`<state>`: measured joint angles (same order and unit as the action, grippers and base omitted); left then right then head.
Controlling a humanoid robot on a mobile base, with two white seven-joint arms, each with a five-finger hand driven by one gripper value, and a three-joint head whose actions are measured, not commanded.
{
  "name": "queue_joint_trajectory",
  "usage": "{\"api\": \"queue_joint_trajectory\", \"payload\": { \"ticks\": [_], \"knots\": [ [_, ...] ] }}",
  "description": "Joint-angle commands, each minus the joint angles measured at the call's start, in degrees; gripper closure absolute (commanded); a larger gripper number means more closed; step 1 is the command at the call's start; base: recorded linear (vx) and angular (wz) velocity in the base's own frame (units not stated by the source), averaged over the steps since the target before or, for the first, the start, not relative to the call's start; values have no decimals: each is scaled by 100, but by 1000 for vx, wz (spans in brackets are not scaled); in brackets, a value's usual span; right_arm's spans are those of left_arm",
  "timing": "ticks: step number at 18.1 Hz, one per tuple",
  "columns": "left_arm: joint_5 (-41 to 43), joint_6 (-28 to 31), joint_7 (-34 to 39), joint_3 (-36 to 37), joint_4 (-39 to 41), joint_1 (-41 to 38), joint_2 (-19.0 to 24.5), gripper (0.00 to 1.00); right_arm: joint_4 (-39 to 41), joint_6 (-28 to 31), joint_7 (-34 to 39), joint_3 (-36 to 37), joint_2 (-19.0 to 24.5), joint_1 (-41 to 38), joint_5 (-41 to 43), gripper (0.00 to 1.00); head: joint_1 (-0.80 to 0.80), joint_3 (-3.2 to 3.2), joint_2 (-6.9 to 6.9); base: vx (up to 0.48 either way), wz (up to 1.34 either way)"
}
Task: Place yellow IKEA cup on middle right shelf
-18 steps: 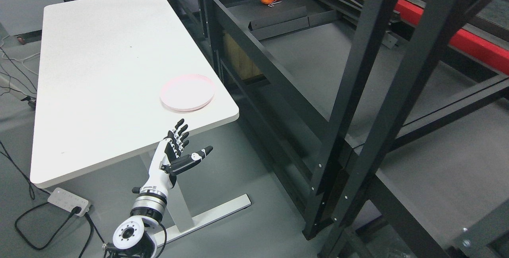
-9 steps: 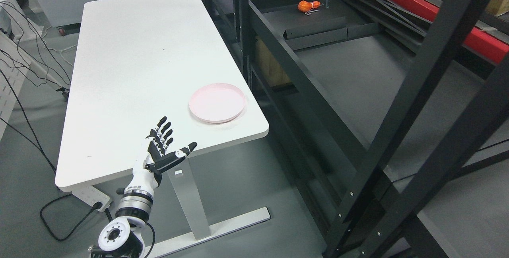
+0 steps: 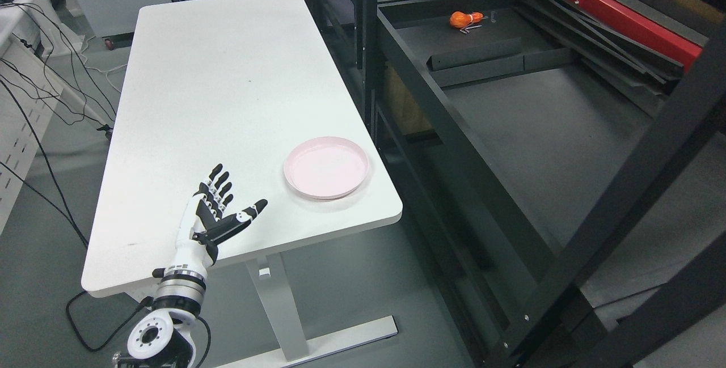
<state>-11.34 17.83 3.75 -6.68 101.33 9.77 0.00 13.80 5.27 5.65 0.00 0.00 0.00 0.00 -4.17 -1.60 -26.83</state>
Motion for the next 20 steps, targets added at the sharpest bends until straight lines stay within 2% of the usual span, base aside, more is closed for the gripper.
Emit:
{"api": "queue_joint_trajectory", "payload": {
  "ticks": [1,20],
  "knots": [
    [0,1,-23,-220,27,-27,100,3,0,0,-1233,-97,-100,-61,141,1,0,0,0,134,132],
    [0,1,-23,-211,27,16,100,3,0,0,-1233,-97,-100,-61,141,1,0,0,0,86,270]
  ]
}}
